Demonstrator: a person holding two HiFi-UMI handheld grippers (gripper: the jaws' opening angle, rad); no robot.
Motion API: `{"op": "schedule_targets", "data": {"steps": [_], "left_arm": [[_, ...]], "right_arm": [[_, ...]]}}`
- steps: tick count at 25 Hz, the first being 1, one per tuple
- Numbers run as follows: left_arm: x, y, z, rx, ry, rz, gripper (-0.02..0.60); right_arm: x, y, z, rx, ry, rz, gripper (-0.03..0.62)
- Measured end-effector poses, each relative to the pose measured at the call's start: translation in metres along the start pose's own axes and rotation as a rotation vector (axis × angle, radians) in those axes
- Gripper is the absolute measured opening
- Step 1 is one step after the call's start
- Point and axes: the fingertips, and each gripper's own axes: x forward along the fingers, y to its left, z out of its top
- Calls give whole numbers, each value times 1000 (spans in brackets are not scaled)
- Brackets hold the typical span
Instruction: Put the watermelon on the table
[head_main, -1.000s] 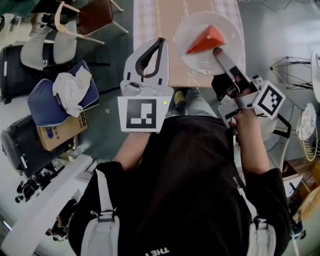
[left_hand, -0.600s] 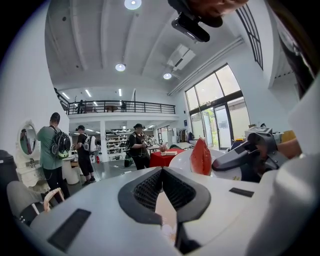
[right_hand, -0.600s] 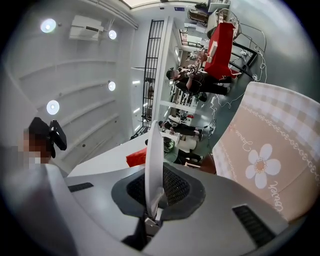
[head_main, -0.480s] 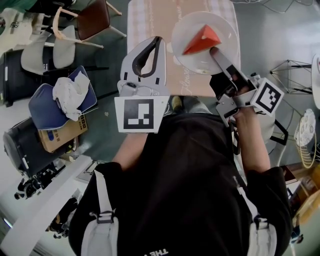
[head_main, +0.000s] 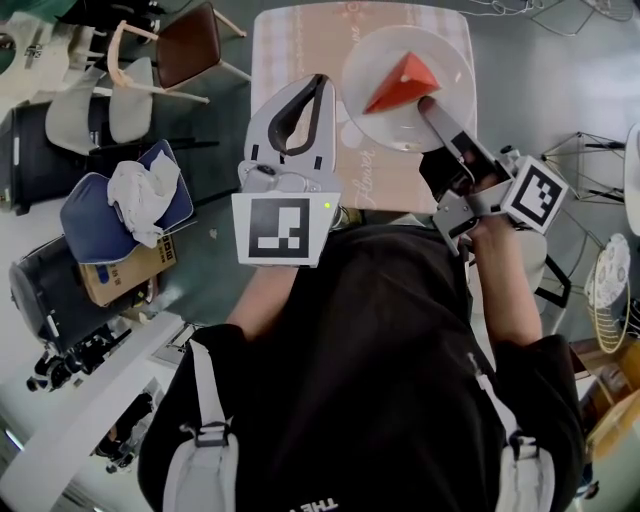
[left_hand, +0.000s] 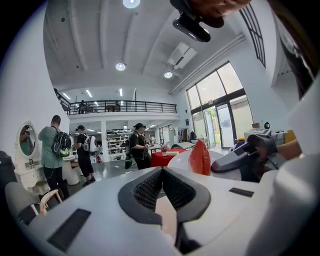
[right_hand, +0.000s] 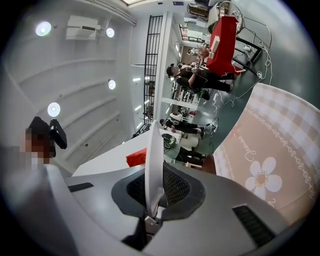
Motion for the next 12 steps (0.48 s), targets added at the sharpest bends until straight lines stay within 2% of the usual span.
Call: {"op": "schedule_targets", "data": {"steps": [12], "left_arm": [[34,6,-8,11,33,33,11]], "right_arm": [[19,-25,23,28,48,17,20]]}}
